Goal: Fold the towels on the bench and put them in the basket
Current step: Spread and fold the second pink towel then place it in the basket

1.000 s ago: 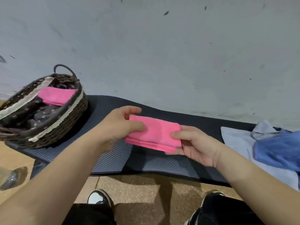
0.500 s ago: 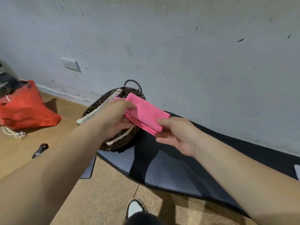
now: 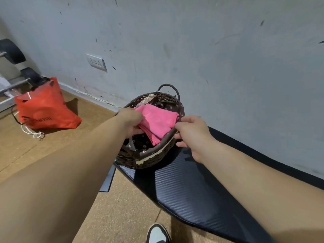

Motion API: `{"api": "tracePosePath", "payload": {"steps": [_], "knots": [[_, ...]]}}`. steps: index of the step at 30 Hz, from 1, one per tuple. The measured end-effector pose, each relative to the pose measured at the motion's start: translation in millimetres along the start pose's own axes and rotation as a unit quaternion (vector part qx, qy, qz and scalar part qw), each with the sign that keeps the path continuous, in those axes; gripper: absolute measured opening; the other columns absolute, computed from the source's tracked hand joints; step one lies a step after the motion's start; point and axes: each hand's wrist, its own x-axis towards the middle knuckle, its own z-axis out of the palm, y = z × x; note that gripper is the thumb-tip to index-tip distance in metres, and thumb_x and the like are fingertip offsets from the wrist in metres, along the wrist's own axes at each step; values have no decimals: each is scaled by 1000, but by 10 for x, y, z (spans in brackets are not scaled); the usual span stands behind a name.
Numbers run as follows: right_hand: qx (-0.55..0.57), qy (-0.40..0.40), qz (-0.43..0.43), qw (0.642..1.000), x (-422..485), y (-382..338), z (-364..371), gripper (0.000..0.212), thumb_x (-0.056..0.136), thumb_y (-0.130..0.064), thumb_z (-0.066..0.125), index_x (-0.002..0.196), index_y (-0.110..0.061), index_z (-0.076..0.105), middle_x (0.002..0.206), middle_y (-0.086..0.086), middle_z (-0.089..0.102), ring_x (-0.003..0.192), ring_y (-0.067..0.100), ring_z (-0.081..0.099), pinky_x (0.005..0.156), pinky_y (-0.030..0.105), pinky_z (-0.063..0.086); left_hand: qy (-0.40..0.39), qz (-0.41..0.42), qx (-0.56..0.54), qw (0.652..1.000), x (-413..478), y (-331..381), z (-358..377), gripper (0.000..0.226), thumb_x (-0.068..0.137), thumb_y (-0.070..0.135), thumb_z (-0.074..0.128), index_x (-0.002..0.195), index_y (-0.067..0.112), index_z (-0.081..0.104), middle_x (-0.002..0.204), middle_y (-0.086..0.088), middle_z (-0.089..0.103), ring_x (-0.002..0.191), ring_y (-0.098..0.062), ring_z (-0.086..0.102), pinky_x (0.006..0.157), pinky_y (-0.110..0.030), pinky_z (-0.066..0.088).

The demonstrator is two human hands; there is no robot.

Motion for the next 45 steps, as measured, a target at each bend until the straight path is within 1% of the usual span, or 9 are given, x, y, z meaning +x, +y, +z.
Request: {"api": "tracePosePath", "payload": {"steps": [6,9,12,20,24,30,37,41,45], "knots": [[31,12,31,999,-8,88,-135,21,97,-13,58,117,-19,58,111,6,68,101,23,71,82,39,64,-24,-66,127,989,50,-26,53,16,102,11,61,103,-4,66,72,-14,72,76,-23,67,96,-44,58],[48,1,58,997,-51,110,-153,23,97,-13,61,120,-17,58,107,5,66,100,23,70,81,38,63,-41,-57,418,906,-4,-61,-22,47,67,33,96,97,2,78,92,-17,78,82,-29,75,87,-48,64],[66,-25,83,994,-104,127,-157,10,97,-15,63,106,-18,62,101,4,67,98,24,71,79,38,63,-9,-32,458,888,-27,-30,-73,60,47,37,104,88,1,79,84,-17,79,64,-29,71,73,-48,66],[51,-57,94,993,-199,133,-149,30,98,-16,60,128,-14,63,111,7,69,94,21,73,70,33,63,109,114,507,848,2,96,-170,46,79,49,81,74,6,64,70,-7,64,63,-24,65,52,-30,50],[44,-53,86,994,-233,94,-142,30,96,-17,59,126,-16,64,110,6,71,92,20,75,68,32,64,15,193,418,888,17,25,-69,48,79,51,85,106,12,75,104,-5,73,95,-21,69,84,-32,56],[37,-53,85,994,-293,103,-236,31,98,-16,58,128,-14,62,110,6,71,92,19,75,71,32,64,-37,197,522,829,84,-312,92,72,81,53,76,143,22,57,138,-7,45,114,-27,60,105,-43,52],[-6,-67,51,996,-490,91,-590,24,98,-22,60,122,-19,65,106,3,76,92,17,76,78,35,65,-10,179,368,912,-288,-171,182,35,87,31,80,115,17,65,92,-3,73,74,-20,75,69,-44,65],[-45,-77,27,996,-740,212,-976,17,98,-29,61,111,-24,71,101,1,79,89,15,78,81,37,65,65,287,268,917,-834,-122,408,16,85,32,79,98,24,75,89,11,69,92,-15,70,78,-31,56],[-75,-77,21,994,-1027,410,-1502,18,98,-33,62,108,-23,72,97,1,80,86,15,78,78,33,63,-16,294,159,942,-1495,-256,934,9,89,28,78,96,24,75,85,5,74,76,-7,69,64,-20,54]]}}
